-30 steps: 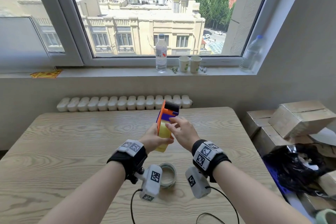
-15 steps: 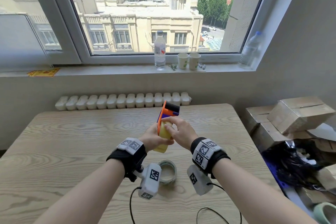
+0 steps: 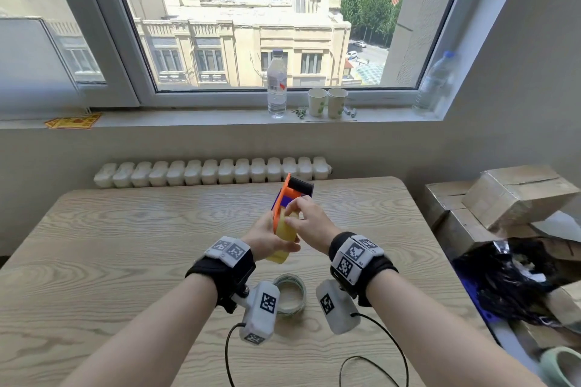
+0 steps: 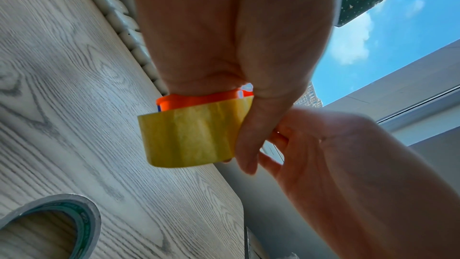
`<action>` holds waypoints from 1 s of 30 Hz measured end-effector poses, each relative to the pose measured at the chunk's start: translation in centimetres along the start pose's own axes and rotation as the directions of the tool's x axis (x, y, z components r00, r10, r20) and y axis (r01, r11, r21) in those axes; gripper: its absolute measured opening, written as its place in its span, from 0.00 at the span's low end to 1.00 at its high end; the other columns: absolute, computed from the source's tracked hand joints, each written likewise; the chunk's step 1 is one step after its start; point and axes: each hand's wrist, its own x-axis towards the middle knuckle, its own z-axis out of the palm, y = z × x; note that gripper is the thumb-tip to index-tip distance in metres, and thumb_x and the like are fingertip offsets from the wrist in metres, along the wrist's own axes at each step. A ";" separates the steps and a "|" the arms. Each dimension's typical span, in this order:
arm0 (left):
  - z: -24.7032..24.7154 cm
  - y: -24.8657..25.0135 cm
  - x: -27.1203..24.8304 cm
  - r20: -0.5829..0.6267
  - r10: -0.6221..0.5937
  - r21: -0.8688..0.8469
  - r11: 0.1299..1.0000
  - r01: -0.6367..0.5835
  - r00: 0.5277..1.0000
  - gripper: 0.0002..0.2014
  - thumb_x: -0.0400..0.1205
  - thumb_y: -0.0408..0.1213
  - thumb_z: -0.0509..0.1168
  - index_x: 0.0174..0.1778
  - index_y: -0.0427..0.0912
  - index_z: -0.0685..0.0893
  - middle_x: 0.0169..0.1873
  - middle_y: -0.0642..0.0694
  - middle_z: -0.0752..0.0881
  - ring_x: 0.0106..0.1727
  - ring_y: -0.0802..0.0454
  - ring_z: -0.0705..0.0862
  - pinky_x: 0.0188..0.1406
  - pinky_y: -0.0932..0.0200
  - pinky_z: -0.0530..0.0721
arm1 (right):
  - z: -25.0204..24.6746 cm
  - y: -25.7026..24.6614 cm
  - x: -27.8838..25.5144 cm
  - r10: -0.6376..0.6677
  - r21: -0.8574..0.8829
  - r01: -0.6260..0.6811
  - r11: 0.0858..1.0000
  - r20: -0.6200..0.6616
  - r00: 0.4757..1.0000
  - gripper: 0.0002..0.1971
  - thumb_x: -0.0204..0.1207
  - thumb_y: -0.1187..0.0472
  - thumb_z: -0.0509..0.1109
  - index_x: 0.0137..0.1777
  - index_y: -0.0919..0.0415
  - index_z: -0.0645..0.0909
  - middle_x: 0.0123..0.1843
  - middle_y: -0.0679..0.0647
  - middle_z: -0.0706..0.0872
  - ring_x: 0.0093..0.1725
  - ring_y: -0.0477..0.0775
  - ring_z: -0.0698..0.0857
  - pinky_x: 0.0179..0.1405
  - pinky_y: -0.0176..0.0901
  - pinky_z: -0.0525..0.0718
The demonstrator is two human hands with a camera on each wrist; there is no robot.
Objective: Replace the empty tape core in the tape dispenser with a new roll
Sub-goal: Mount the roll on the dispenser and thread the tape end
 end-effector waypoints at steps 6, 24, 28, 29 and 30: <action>-0.3 -0.6 -0.1 -0.005 -0.023 -0.014 1.000 0.023 1.000 0.24 0.68 0.22 0.74 0.54 0.46 0.76 0.42 0.47 0.86 0.42 0.54 0.87 0.40 0.63 0.85 | 0.1 0.0 0.0 -0.019 -0.035 0.020 0.999 0.018 1.000 0.13 0.77 0.63 0.66 0.61 0.61 0.77 0.63 0.59 0.78 0.63 0.57 0.77 0.68 0.54 0.77; -0.1 -1.4 0.5 -0.039 -0.064 -0.059 0.996 0.061 0.997 0.28 0.67 0.20 0.74 0.61 0.39 0.72 0.40 0.48 0.84 0.39 0.56 0.85 0.37 0.63 0.82 | 0.4 0.5 -0.1 -0.009 0.014 0.009 1.000 0.014 1.000 0.15 0.78 0.67 0.63 0.64 0.62 0.73 0.65 0.61 0.77 0.66 0.59 0.76 0.68 0.56 0.77; -0.1 -1.6 0.7 -0.032 -0.064 -0.068 0.996 0.061 0.997 0.29 0.67 0.21 0.74 0.62 0.38 0.72 0.41 0.47 0.85 0.41 0.54 0.85 0.40 0.60 0.82 | 0.0 0.6 -0.3 -0.085 -0.120 0.088 0.989 0.032 0.996 0.16 0.81 0.64 0.61 0.68 0.60 0.77 0.68 0.59 0.77 0.67 0.56 0.76 0.71 0.50 0.74; -0.1 -1.6 0.7 -0.033 -0.063 -0.070 0.996 0.060 0.997 0.30 0.67 0.21 0.75 0.63 0.37 0.72 0.41 0.47 0.85 0.41 0.54 0.86 0.41 0.58 0.83 | -0.1 0.6 -0.3 -0.100 -0.139 0.102 0.985 0.021 0.995 0.16 0.81 0.63 0.60 0.67 0.59 0.79 0.67 0.58 0.79 0.67 0.56 0.77 0.70 0.48 0.74; -0.2 -1.7 0.7 -0.034 -0.063 -0.071 0.996 0.060 0.997 0.30 0.67 0.22 0.75 0.64 0.37 0.72 0.41 0.47 0.86 0.41 0.53 0.86 0.43 0.56 0.84 | -0.2 0.6 -0.4 -0.113 -0.155 0.113 0.982 0.008 0.994 0.15 0.81 0.63 0.60 0.66 0.58 0.80 0.67 0.57 0.80 0.66 0.56 0.78 0.68 0.48 0.75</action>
